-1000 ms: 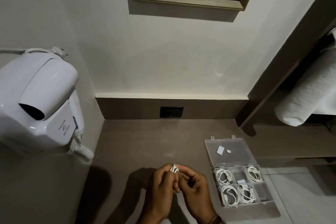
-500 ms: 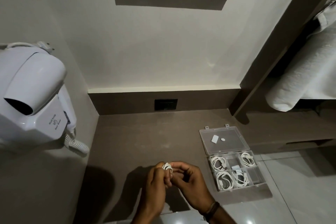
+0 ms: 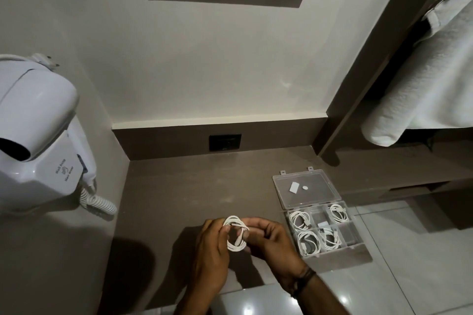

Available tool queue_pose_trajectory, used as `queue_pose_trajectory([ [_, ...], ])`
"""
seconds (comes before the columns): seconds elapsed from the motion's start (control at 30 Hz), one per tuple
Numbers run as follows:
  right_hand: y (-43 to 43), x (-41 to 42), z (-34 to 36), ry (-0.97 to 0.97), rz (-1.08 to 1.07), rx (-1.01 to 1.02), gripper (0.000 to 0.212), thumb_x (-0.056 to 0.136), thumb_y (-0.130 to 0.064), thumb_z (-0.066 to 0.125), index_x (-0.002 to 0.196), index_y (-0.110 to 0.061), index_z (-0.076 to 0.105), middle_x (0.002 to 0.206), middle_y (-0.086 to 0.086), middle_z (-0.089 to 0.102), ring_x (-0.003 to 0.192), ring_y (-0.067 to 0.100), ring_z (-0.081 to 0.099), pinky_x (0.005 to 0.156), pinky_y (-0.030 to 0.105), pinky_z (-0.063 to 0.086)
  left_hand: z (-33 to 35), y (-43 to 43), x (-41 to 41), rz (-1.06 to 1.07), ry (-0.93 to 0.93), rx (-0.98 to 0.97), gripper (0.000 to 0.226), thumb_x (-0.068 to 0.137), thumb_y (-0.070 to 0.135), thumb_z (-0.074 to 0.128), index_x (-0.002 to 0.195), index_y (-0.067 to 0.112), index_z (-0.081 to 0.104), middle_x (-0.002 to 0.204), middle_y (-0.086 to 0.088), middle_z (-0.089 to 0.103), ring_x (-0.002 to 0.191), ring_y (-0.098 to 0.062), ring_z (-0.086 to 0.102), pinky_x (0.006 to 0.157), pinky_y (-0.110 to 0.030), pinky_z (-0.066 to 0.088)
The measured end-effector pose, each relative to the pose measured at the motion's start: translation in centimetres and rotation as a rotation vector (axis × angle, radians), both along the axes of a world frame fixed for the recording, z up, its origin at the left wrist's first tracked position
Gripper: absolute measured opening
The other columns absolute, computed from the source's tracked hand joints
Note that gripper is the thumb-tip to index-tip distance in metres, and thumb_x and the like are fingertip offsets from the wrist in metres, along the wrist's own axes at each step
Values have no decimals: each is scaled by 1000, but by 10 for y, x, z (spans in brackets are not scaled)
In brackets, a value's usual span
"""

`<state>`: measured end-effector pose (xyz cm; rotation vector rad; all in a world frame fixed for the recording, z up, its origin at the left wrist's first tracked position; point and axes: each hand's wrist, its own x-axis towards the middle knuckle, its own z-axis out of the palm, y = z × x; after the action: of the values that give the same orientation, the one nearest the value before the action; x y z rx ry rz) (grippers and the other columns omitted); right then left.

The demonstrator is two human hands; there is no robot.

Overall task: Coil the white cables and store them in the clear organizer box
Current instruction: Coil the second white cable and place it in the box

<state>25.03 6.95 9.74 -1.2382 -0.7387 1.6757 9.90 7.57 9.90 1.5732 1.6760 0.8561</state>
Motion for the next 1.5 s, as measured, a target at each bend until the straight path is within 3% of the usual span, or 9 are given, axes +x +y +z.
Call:
queue_pose_trajectory([
  [0.17, 5, 10, 9, 324, 66, -372, 32, 102, 3, 50, 126, -2, 70, 109, 17, 78, 90, 25, 78, 75, 37, 63, -18, 9, 0, -6, -23, 7, 18, 96, 13, 54, 105, 19, 69, 97, 12, 65, 91, 0, 62, 78, 5, 39],
  [0.27, 4, 10, 6, 445, -7, -448, 34, 102, 1, 45, 129, -7, 65, 108, 16, 77, 88, 28, 78, 90, 47, 55, -20, 13, 3, -40, -8, 43, 18, 96, 14, 55, 105, 19, 70, 97, 12, 65, 89, -1, 62, 77, -3, 41],
  [0.4, 3, 5, -7, 521, -207, -443, 34, 96, 6, 54, 121, -17, 56, 104, 19, 78, 89, 33, 77, 91, 51, 55, -18, 15, 9, -70, 38, 55, 20, 97, 16, 54, 110, 18, 69, 102, 7, 68, 91, -3, 61, 80, -6, 44],
  [0.57, 4, -20, -26, 411, -442, -243, 30, 95, 9, 59, 107, -18, 52, 90, 16, 76, 79, 26, 76, 76, 40, 61, -14, 15, 20, 23, 40, -28, 25, 98, 18, 52, 118, 15, 67, 116, -4, 70, 107, -19, 63, 95, -32, 51],
  [0.73, 2, -30, -29, 418, -468, -231, 33, 95, 13, 56, 117, -12, 53, 87, 19, 76, 74, 27, 75, 64, 37, 63, -24, 16, 18, 65, 64, -82, 25, 97, 17, 52, 118, 14, 66, 118, -8, 70, 110, -25, 63, 97, -36, 50],
  [0.9, 1, -26, -26, 143, -323, -136, 36, 92, 6, 65, 124, -7, 69, 116, 22, 76, 96, 30, 75, 76, 36, 64, -37, 25, 6, 23, 12, -136, 24, 98, 23, 51, 114, 18, 69, 112, -4, 73, 103, -19, 65, 88, -25, 48],
  [1.03, -4, -18, -29, -202, -188, 10, 27, 95, 6, 66, 113, -10, 79, 112, 16, 76, 96, 28, 77, 76, 34, 63, -45, 24, 4, -49, -11, -212, 27, 99, 25, 49, 117, 21, 68, 113, 0, 73, 104, -16, 65, 94, -33, 53],
  [1.2, -14, -1, -37, -395, -315, 61, 21, 94, 2, 69, 101, -11, 83, 112, 8, 75, 99, 20, 75, 73, 39, 64, -53, 20, 18, -122, -231, -282, 22, 98, 21, 53, 109, 16, 71, 98, -5, 75, 89, -19, 71, 81, -48, 60],
  [1.5, -35, 80, -30, 489, -515, -538, 26, 86, -21, 72, 90, 4, 80, 80, 16, 79, 63, 21, 78, 56, 32, 66, -44, 5, 89, -328, -654, -455, 24, 94, -1, 55, 99, 10, 76, 97, -15, 78, 95, -32, 73, 82, -44, 61],
])
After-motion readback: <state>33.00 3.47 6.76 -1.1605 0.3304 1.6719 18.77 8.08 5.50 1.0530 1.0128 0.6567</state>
